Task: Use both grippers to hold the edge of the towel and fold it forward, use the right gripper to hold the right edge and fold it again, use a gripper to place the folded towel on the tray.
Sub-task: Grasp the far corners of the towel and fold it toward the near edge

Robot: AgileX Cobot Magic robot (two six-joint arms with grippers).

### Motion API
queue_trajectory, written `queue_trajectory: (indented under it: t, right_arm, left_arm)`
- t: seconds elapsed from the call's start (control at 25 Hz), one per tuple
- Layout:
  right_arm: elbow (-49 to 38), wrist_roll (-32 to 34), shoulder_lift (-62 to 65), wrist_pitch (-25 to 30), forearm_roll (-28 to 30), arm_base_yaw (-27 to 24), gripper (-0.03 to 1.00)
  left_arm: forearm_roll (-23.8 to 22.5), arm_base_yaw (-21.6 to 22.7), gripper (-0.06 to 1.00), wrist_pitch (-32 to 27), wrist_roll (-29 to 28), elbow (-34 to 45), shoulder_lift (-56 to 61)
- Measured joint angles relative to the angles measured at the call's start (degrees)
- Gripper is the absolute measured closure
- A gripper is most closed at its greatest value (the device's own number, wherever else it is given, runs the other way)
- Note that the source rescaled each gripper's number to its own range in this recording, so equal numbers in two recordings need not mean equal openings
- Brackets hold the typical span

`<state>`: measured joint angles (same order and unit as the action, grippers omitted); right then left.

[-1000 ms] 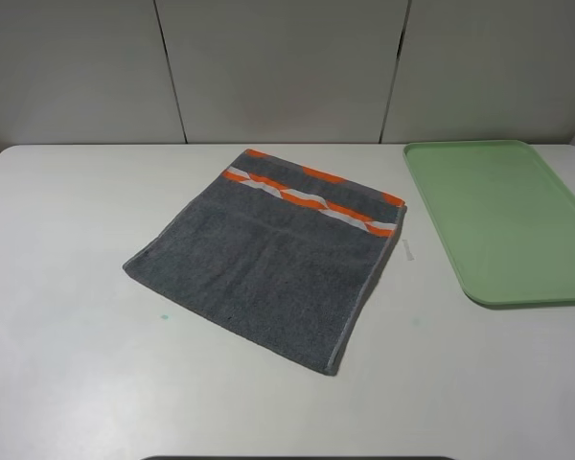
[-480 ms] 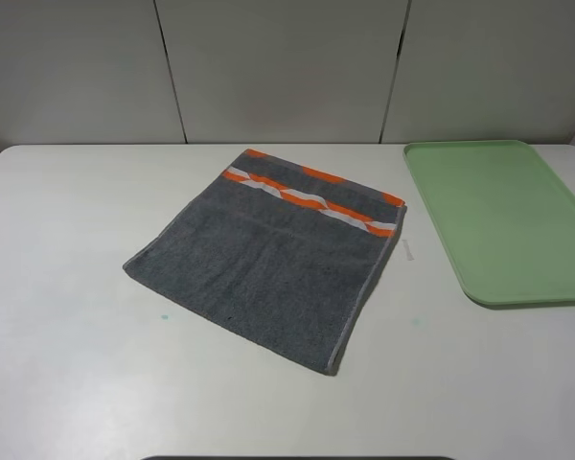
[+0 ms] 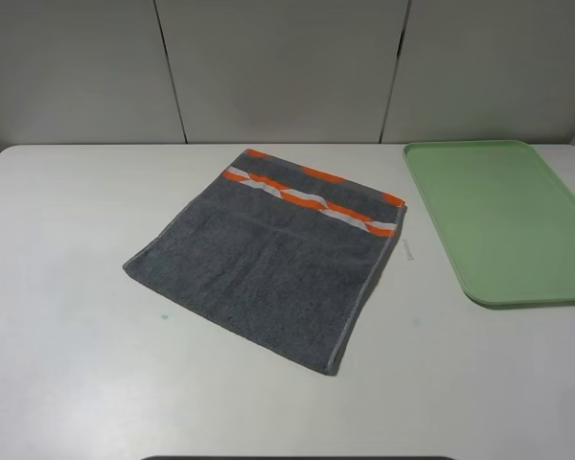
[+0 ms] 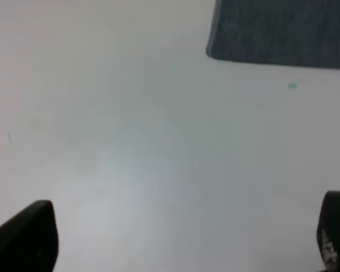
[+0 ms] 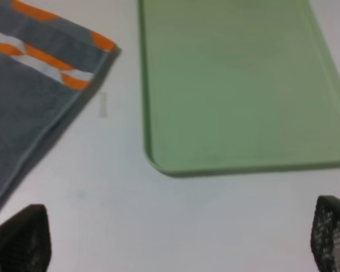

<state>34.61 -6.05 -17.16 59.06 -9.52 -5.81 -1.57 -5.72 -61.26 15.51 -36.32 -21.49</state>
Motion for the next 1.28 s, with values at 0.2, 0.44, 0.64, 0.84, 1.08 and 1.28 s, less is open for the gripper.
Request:
queue_trajectory:
  t: [0.2,0.44,0.64,0.84,1.08,1.28]
  right_arm:
    - [0.5,-3.4,-3.2,-0.1,-2.7,3.1,-0.03]
    - [0.5,-5.9,-9.6,-0.7,-2.8,9.6,-0.03]
    - [1.3,-9.1,-16.7,-3.4,-2.8,16.5,-0.03]
    - [2.6,-12.7,-24.0,-6.2,-2.8,23.3,-0.03]
    - [2.7,-15.5,-32.1,-9.8,-2.8,31.1,-0.03]
    - [2.7,-16.7,-37.5,-13.0,-2.7,38.6,-0.03]
  left_arm:
    - [-2.3,-12.1,0.06,0.1,4.7,-5.1,-9.6]
    - [-12.9,-30.0,0.07,-2.7,5.6,-11.1,-22.5]
    - [-16.5,-39.8,0.07,-3.0,5.9,-14.2,-30.7]
    - [-16.4,-41.7,0.07,-2.7,8.4,-14.4,-34.5]
    - [-16.4,-41.7,0.09,-3.1,15.1,-14.4,-37.3]
    - [-16.8,-41.3,0.12,-3.1,21.8,-14.4,-41.3]
